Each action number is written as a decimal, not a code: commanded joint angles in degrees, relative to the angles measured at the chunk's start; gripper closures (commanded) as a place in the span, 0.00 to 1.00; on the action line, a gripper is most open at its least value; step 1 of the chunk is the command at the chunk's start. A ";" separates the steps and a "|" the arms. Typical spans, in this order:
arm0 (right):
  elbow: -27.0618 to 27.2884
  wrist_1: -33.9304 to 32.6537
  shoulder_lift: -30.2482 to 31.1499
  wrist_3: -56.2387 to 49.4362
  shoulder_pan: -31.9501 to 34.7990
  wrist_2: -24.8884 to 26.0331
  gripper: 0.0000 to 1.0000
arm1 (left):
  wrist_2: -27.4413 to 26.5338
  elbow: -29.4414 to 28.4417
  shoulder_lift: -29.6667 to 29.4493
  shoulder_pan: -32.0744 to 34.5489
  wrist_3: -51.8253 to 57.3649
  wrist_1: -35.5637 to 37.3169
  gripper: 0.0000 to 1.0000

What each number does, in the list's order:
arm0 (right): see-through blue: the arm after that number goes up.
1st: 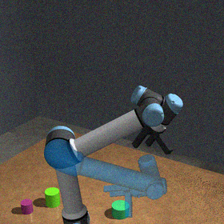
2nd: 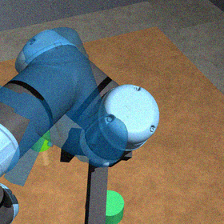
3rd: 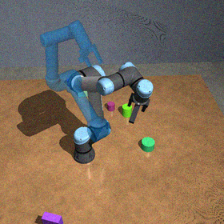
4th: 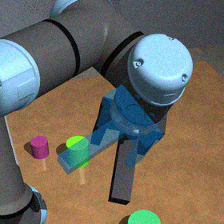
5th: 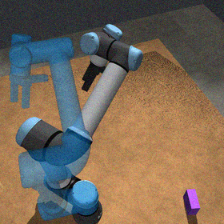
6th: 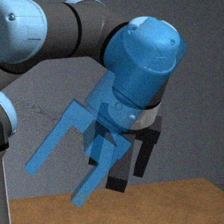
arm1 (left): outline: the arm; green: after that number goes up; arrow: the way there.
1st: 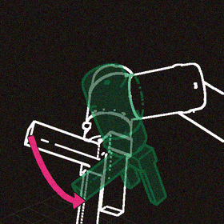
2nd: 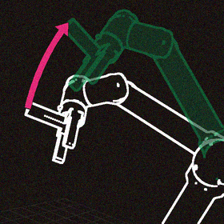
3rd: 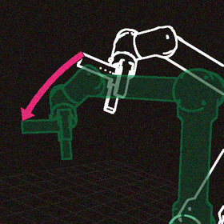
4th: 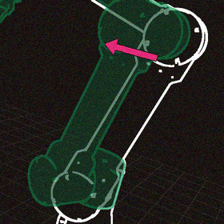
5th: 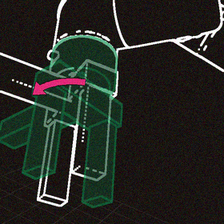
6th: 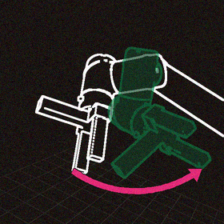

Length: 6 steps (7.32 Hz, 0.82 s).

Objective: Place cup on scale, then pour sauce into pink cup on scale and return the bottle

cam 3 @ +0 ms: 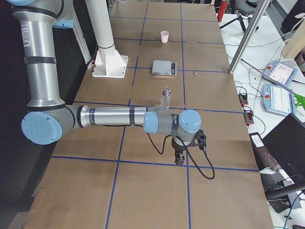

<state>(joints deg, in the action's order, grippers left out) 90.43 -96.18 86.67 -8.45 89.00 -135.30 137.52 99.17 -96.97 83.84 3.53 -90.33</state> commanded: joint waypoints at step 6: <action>4.49 -0.06 0.52 4.05 -3.13 -9.28 0.00 | -2.35 3.39 0.20 -27.21 -43.84 -17.42 0.05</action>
<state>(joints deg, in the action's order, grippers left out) 93.98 -96.16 87.12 -5.38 86.94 -144.37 135.16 102.67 -96.67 60.46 -36.65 -107.59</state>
